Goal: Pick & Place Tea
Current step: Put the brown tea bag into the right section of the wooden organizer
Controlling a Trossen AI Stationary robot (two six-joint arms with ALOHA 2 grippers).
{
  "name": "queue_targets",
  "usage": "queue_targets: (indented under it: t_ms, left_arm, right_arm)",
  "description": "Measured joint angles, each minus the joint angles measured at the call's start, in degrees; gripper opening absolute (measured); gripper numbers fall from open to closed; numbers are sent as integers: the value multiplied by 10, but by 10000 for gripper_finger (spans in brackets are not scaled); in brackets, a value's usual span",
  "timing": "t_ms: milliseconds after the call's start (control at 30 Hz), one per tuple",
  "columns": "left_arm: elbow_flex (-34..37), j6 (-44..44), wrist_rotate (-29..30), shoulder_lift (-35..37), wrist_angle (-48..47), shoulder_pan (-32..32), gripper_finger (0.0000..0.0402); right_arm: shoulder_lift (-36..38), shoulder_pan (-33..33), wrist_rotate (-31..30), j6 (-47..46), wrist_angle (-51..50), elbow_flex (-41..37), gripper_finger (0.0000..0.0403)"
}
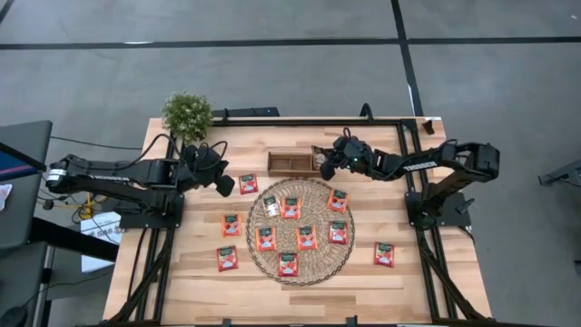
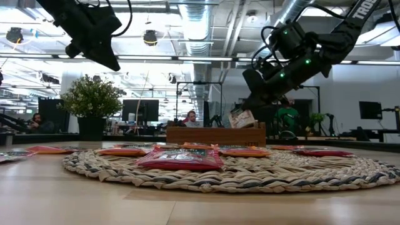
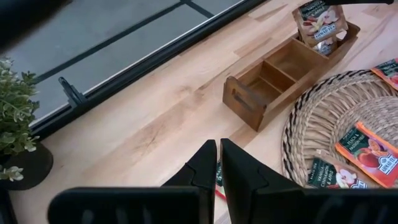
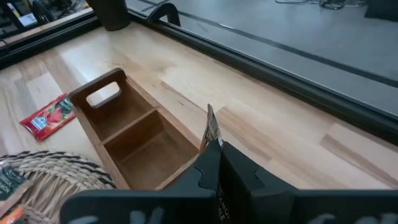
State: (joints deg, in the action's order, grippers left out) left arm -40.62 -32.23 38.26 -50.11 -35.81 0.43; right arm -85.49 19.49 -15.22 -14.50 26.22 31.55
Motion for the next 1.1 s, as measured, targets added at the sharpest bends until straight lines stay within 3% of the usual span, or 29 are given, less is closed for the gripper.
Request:
queue_targets:
  t_ms: [733,1100]
  left_arm:
    - [0,16,-16,0,12,0,15]
    - [0,34,-16,0,34,0,15]
  right_arm:
    - [0,0,3,-4,-37,1,5]
    - [0,3,3,-5,-35,1,122]
